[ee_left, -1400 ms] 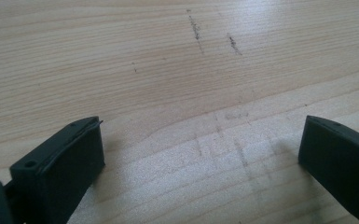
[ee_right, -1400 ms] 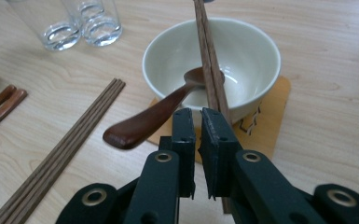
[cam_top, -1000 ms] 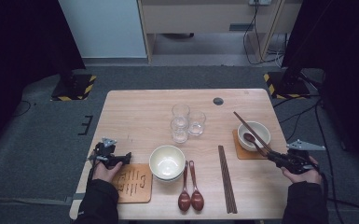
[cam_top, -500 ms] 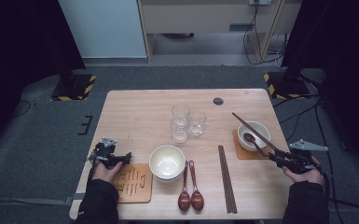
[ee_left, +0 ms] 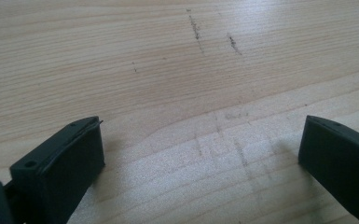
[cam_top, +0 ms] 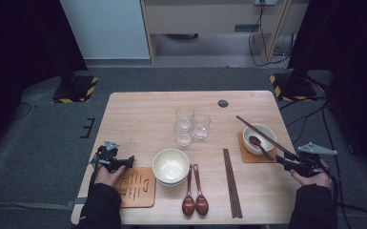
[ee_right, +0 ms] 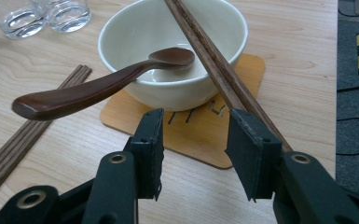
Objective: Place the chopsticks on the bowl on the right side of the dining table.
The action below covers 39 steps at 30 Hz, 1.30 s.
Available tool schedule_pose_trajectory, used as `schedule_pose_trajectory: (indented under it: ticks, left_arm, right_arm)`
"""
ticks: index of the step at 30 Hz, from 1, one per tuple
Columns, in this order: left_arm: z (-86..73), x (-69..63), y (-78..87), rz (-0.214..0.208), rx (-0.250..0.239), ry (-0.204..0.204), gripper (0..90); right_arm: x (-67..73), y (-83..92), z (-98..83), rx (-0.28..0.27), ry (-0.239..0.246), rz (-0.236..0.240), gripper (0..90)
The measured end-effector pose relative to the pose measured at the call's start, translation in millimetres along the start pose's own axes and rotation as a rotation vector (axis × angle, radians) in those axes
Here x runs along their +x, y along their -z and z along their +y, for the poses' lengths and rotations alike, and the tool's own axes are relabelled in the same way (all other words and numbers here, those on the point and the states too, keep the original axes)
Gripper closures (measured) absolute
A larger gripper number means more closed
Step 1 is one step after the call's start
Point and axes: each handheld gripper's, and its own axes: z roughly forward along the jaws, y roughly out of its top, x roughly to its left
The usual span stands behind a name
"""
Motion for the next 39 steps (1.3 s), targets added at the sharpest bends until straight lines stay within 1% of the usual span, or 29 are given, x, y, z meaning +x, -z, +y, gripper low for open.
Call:
schedule_pose_trajectory:
  ticks: [1, 6, 12, 16, 17, 22, 25, 30, 33, 36, 37, 39]
  left_arm:
    - [0.0, 0.0, 0.0, 0.000, 0.000, 0.000, 0.0]
    - [0.0, 0.0, 0.0, 0.000, 0.000, 0.000, 0.0]
    - [0.0, 0.0, 0.0, 0.000, 0.000, 0.000, 0.0]
    - [0.0, 0.0, 0.0, 0.000, 0.000, 0.000, 0.0]
    - [0.0, 0.0, 0.0, 0.000, 0.000, 0.000, 0.0]
    - [0.0, 0.0, 0.0, 0.000, 0.000, 0.000, 0.0]
    - [0.0, 0.0, 0.0, 0.000, 0.000, 0.000, 0.0]
    - [0.0, 0.0, 0.0, 0.000, 0.000, 0.000, 0.0]
    - [0.0, 0.0, 0.0, 0.000, 0.000, 0.000, 0.0]
    - [0.0, 0.0, 0.0, 0.000, 0.000, 0.000, 0.0]
    - [0.0, 0.0, 0.0, 0.000, 0.000, 0.000, 0.0]
    - [0.0, 0.0, 0.0, 0.000, 0.000, 0.000, 0.0]
  right_arm:
    - [-0.9, -0.1, -0.2, 0.000, 0.004, -0.002, 56.0]
    - [-2.5, -1.0, -0.4, -0.004, -0.003, -0.010, 55.2]
    - [-1.2, 0.7, 2.4, -0.017, 0.006, 0.000, 56.0]
    - [0.5, 3.5, 8.0, -0.061, -0.003, 0.009, 55.8]
    - [1.0, 3.5, 9.2, -0.071, -0.012, 0.010, 55.4]
    - [3.2, 2.6, 17.8, -0.110, -0.029, 0.008, 54.2]
    - [5.1, 0.4, 22.9, -0.132, -0.018, 0.006, 52.1]
    - [6.8, -3.6, 28.9, -0.152, -0.017, 0.000, 50.9]
    - [7.5, -7.6, 34.2, -0.176, -0.037, -0.003, 49.2]
    - [8.6, -12.3, 38.4, -0.178, -0.044, -0.002, 47.2]
    - [8.2, -14.4, 40.2, -0.175, -0.037, -0.005, 47.0]
    - [7.7, -17.8, 44.0, -0.176, -0.039, -0.012, 47.0]
